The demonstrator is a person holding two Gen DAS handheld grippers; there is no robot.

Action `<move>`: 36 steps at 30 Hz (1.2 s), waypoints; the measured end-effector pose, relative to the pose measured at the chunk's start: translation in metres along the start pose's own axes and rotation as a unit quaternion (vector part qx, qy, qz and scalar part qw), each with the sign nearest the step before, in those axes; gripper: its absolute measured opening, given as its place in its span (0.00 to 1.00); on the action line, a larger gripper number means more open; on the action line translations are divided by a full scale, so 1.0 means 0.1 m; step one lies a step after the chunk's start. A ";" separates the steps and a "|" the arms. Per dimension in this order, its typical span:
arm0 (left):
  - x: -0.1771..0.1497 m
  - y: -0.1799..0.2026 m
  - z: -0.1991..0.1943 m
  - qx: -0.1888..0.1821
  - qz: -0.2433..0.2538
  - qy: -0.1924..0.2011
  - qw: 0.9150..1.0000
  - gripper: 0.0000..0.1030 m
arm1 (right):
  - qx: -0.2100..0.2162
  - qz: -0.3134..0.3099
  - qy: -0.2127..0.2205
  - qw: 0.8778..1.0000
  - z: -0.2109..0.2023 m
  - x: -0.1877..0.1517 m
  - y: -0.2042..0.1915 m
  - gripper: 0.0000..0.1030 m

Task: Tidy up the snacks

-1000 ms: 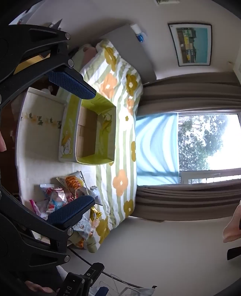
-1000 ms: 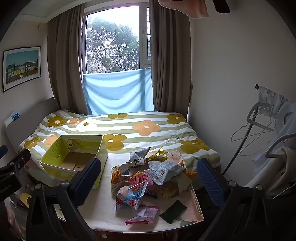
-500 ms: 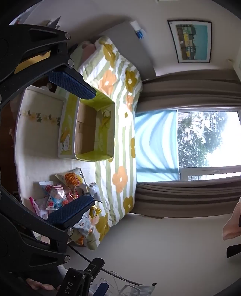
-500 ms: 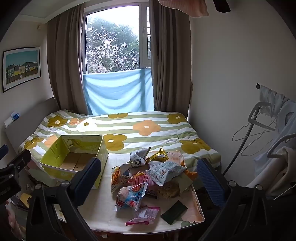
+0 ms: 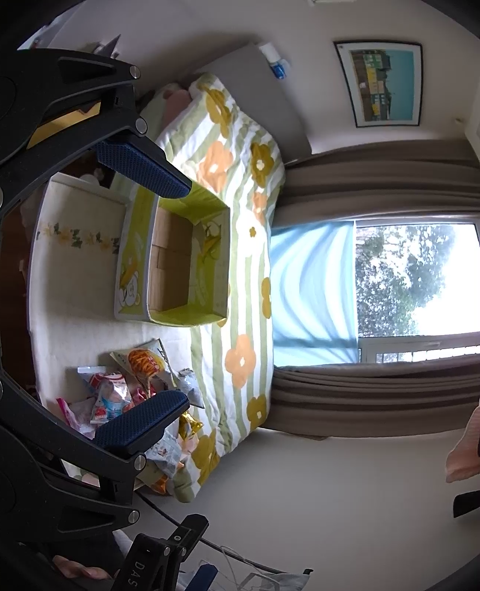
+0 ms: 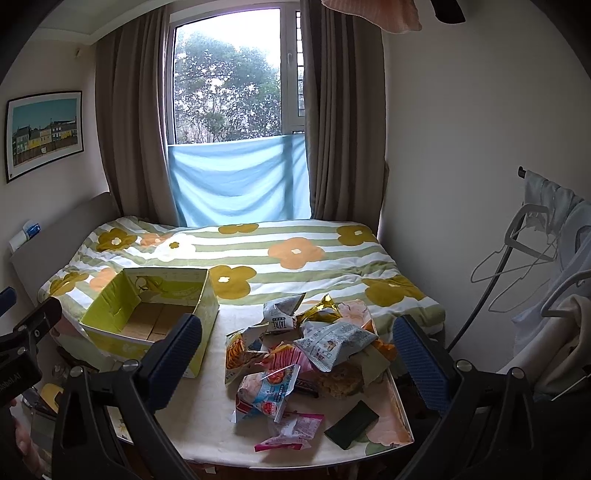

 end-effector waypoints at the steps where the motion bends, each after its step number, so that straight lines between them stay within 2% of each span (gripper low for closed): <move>1: 0.00 0.00 0.00 -0.001 0.000 0.000 1.000 1.00 | 0.000 -0.001 0.000 1.000 0.00 0.00 0.00 1.00; 36: 0.00 -0.05 0.17 -0.004 -0.004 -0.010 1.000 1.00 | 0.000 -0.002 -0.008 1.000 0.10 -0.04 0.01 1.00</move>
Point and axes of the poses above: each gripper's, at about its wrist camera, not at the fingertips, and z roughly the way its jaws point, y to its right, x to its top, the point moved 6 cm from there along z, roughly the way its jaws point, and after that the axes turned 3 degrees about y, right-handed, at the moved point
